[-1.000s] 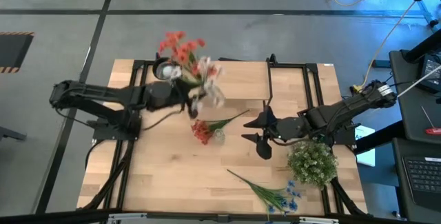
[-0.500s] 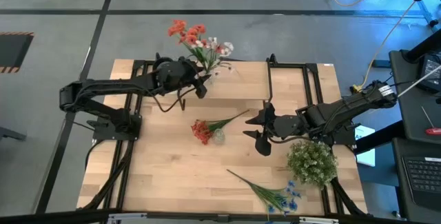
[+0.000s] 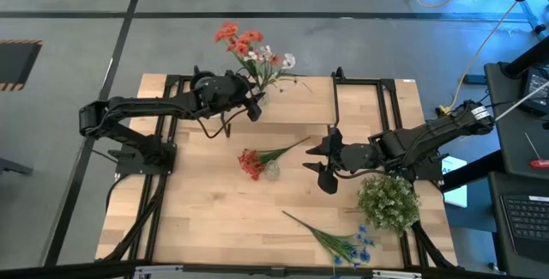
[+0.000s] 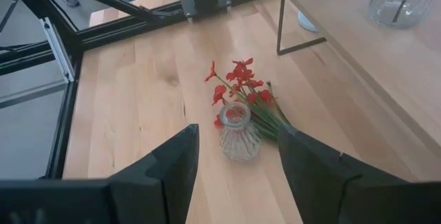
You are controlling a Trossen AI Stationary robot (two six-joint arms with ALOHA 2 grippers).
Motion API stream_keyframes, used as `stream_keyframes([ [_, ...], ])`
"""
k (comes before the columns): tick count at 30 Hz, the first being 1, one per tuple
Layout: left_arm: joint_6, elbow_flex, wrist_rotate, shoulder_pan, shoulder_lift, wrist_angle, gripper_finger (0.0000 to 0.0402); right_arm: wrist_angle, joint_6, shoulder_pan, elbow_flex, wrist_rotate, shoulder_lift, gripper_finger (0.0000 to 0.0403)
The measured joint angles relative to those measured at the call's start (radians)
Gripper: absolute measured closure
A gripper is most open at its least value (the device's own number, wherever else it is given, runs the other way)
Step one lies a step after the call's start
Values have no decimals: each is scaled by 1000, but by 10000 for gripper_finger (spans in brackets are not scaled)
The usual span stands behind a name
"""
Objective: Pick and place flowers into a vace then onto a shelf
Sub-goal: Put the transparent vase with flowers on the shelf, then put the orange flowers into the transparent vase
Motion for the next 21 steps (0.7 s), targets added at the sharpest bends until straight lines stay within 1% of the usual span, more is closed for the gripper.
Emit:
stream_keyframes([
  [4, -31, 0, -19, 0, 0, -12, 195, 0, 0, 0, 0, 0, 0, 201],
  [12, -34, 0, -20, 0, -5, -27, 175, 0, 5, 0, 0, -2, 0, 201],
  [15, -33, 0, -18, 0, -28, -59, 170, 0, 5, 0, 0, -33, 0, 201],
  [21, -32, -3, -18, -1, -104, -107, 168, -1, 5, 0, 0, -36, 0, 201],
])
